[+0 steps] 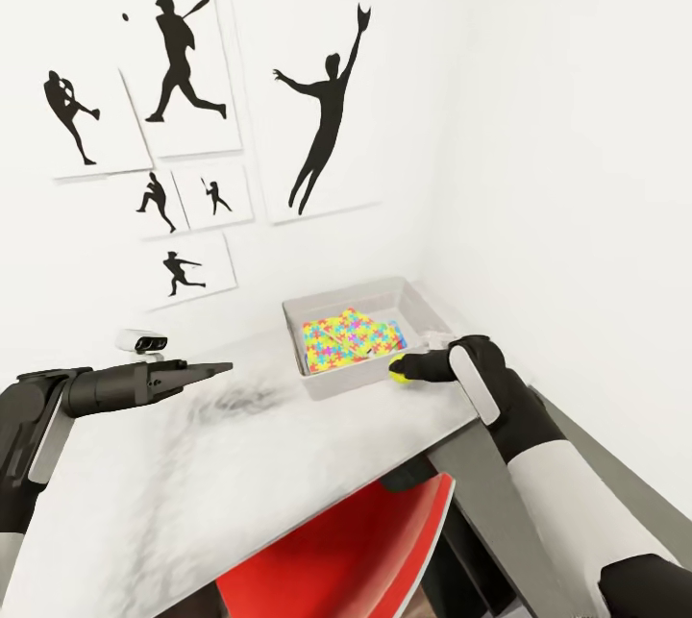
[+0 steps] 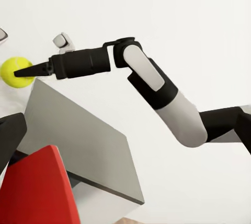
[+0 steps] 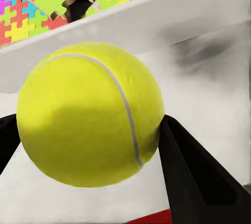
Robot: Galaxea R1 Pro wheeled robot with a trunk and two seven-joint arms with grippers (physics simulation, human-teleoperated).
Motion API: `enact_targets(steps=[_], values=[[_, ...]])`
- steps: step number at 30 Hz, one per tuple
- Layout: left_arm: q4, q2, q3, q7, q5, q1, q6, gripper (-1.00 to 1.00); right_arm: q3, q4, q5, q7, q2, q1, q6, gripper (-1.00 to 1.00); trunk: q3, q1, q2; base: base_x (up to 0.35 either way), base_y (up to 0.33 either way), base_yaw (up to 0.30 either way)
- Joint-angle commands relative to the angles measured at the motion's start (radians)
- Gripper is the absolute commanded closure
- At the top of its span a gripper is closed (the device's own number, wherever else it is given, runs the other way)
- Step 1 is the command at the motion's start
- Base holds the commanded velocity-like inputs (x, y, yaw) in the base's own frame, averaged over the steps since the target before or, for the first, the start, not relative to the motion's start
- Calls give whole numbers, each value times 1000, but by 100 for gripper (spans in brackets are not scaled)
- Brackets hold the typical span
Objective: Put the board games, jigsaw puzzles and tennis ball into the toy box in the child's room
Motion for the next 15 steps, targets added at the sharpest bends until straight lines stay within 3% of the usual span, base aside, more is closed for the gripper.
enact_targets(steps=[1,12,15], values=[[0,0,0,-4,-1,-1,11,-100,-6,-10,-14,-13,-1,-1,13,100,0,1,-2,0,0,0],[0,2,0,-4,-1,-1,11,-100,-31,-104,-16,6,-16,0,37,100,18,1,-2,0,0,0],[0,9,0,-4,0,-1,11,-100,-58,-154,-17,16,-17,1,37,100,23,1,-2,0,0,0]])
